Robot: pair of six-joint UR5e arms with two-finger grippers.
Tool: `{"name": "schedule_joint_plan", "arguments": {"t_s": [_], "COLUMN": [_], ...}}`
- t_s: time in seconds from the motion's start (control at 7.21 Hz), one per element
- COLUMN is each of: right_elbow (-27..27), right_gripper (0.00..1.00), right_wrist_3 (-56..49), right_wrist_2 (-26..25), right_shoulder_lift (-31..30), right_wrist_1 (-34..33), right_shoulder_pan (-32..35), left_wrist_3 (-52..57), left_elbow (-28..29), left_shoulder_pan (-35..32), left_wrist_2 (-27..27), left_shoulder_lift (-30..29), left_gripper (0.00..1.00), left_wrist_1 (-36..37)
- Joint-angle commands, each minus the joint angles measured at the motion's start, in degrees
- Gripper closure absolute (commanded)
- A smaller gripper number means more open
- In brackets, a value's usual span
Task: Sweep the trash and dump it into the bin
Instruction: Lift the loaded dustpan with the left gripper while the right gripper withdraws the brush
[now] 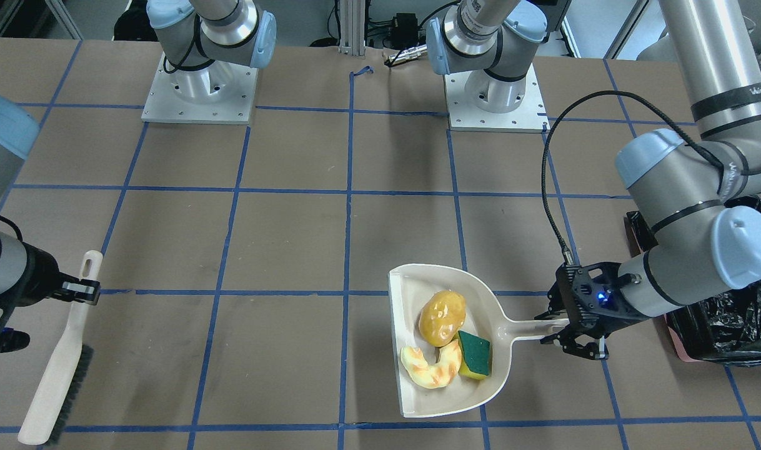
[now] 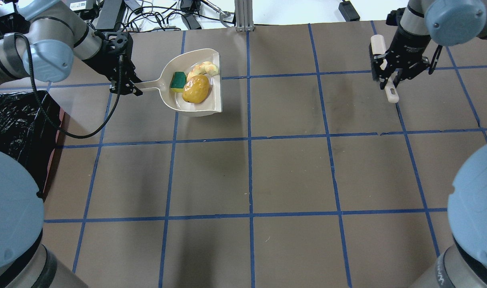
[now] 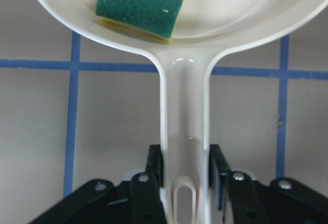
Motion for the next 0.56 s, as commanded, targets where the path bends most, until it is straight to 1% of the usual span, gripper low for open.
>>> {"name": "schedule_joint_plan", "arguments": {"t_s": [0.0, 0.14, 0.28, 0.42], "right_elbow": [5.7, 7.8, 8.3, 8.3], "right_gripper": [1.00, 1.00, 1.00, 1.00], "right_wrist_3": [-11.2, -12.3, -12.3, -11.1], "right_wrist_2": [0.5, 0.9, 1.8, 1.0], "right_shoulder_lift": [0.2, 0.1, 0.2, 0.0], "right_wrist_1": [-6.8, -8.9, -9.0, -9.4], "right_shoulder_pan": [-4.9, -5.7, -5.8, -5.5], "left_wrist_3": [0.1, 0.3, 1.1, 2.2], "left_elbow": [0.1, 0.2, 1.1, 3.0], "left_shoulder_pan": [3.8, 4.8, 6.8, 10.3], "left_wrist_2": [-4.9, -4.3, -0.6, 0.4], "left_shoulder_lift": [2.5, 3.5, 5.1, 6.2], "left_gripper": [1.00, 1.00, 1.00, 1.00], "left_wrist_1": [-5.1, -7.2, -10.7, -15.7]}}
